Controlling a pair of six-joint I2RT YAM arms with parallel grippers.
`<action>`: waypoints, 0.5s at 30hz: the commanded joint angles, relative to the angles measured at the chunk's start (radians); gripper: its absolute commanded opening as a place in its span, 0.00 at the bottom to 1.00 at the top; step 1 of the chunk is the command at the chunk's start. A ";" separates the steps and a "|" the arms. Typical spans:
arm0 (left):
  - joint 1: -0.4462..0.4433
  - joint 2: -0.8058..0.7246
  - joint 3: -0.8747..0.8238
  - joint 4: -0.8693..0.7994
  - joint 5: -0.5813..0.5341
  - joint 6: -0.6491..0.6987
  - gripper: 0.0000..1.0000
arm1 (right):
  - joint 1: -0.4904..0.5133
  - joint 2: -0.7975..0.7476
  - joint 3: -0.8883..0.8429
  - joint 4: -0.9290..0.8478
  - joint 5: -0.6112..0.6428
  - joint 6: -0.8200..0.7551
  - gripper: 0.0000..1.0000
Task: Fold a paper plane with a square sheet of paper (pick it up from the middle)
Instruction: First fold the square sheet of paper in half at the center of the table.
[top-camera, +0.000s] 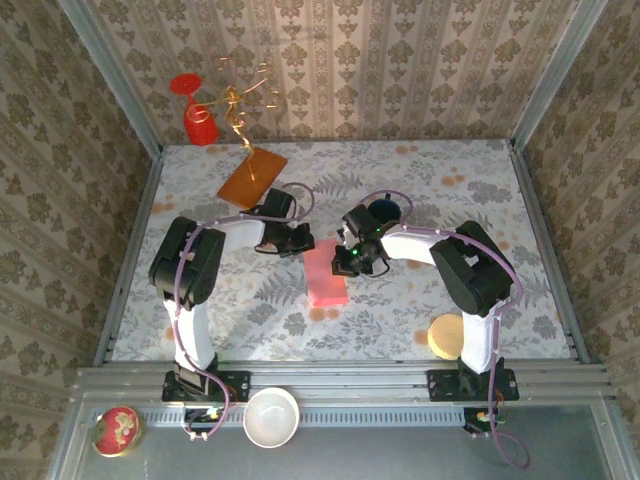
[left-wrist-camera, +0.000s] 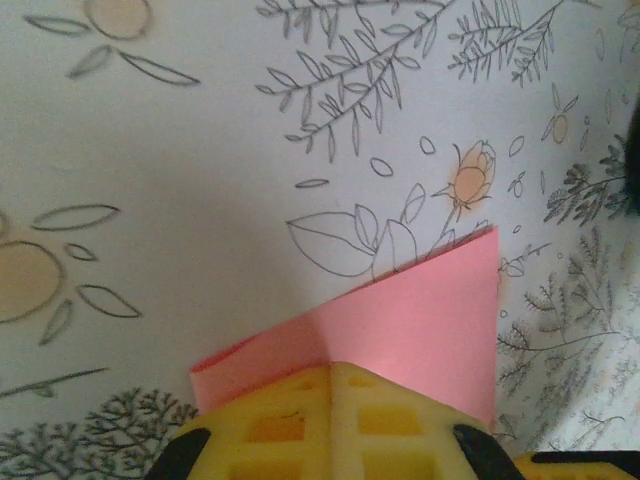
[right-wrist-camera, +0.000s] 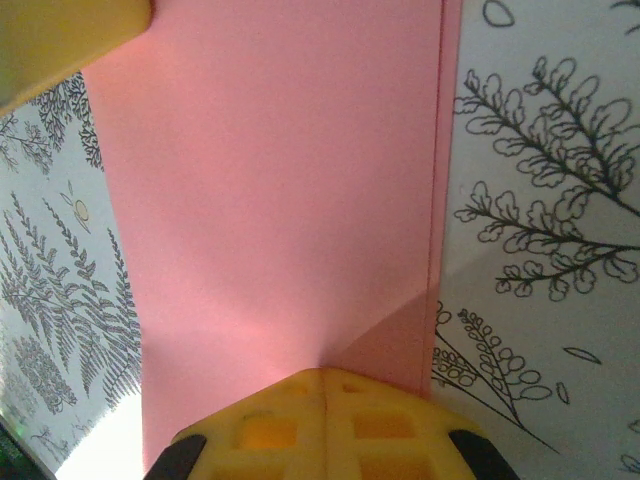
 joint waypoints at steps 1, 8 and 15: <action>0.072 0.044 0.008 -0.037 -0.086 0.050 0.00 | 0.002 0.135 -0.109 -0.256 0.220 0.012 0.03; 0.110 -0.019 0.051 -0.084 -0.092 0.079 0.00 | 0.002 0.135 -0.107 -0.257 0.226 0.012 0.03; -0.011 -0.218 -0.064 -0.077 -0.058 -0.004 0.00 | 0.002 0.132 -0.105 -0.229 0.219 0.019 0.03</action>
